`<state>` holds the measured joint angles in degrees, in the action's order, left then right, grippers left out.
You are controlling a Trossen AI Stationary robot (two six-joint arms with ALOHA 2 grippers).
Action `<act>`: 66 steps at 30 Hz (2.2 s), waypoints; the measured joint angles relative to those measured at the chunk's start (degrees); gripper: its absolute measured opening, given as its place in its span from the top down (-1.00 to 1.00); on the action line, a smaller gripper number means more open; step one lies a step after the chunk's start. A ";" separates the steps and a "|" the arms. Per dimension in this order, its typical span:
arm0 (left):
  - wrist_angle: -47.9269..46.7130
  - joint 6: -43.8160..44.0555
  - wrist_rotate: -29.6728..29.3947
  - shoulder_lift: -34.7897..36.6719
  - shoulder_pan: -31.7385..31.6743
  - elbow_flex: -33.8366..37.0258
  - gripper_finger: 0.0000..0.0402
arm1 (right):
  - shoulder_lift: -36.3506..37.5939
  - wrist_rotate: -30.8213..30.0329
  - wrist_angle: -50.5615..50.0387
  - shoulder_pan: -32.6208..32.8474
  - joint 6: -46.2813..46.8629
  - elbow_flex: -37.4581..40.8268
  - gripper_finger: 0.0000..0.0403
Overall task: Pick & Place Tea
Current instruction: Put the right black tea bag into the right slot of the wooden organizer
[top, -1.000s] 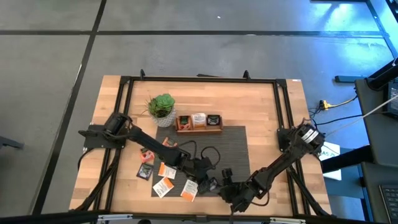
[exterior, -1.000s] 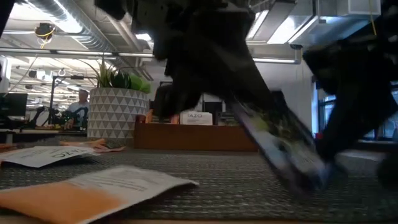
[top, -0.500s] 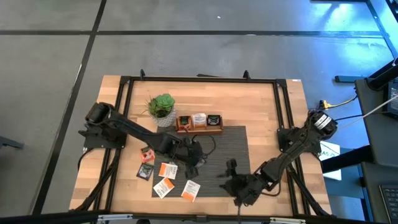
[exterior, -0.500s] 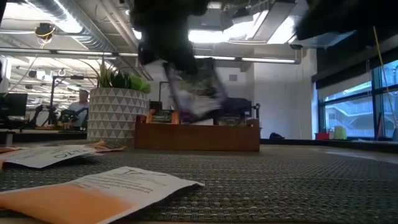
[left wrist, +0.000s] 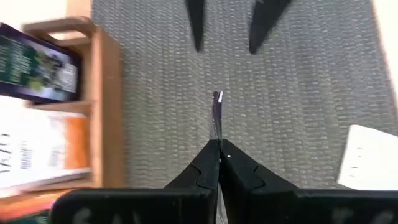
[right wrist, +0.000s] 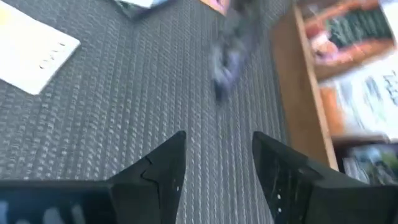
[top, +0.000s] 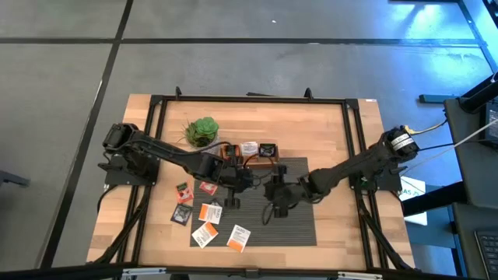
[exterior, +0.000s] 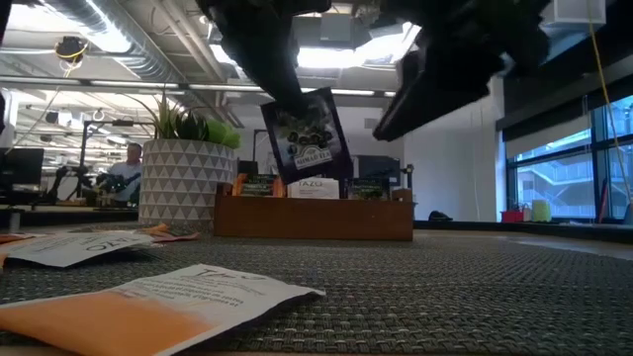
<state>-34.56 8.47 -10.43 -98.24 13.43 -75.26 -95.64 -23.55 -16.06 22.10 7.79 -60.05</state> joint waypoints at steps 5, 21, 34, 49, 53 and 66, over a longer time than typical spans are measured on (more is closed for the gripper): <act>0.01 -0.25 -1.57 -0.03 -0.79 -0.01 0.98 | -0.22 0.94 2.32 -2.07 -0.43 -0.02 0.08; 1.25 1.78 -2.03 -1.17 2.33 0.02 0.98 | -0.26 2.33 15.13 -2.73 -2.10 -0.02 0.08; 4.04 2.93 -4.95 -1.24 3.18 0.04 0.98 | -0.26 8.59 16.21 -2.99 0.94 -0.02 0.45; 4.77 2.80 -5.07 -1.24 2.93 0.04 0.98 | -0.26 3.84 13.71 -2.97 1.18 -0.17 0.97; 4.74 2.55 -5.04 -1.24 2.93 0.04 0.96 | -0.26 3.84 13.50 -2.97 1.17 -0.17 0.98; 6.61 1.86 -4.48 1.60 5.34 2.78 0.47 | 1.65 3.63 6.60 -3.17 0.03 0.39 0.99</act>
<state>-27.96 10.33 -14.92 -96.65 18.77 -72.48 -93.98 -19.91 -9.46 18.93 7.82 -59.67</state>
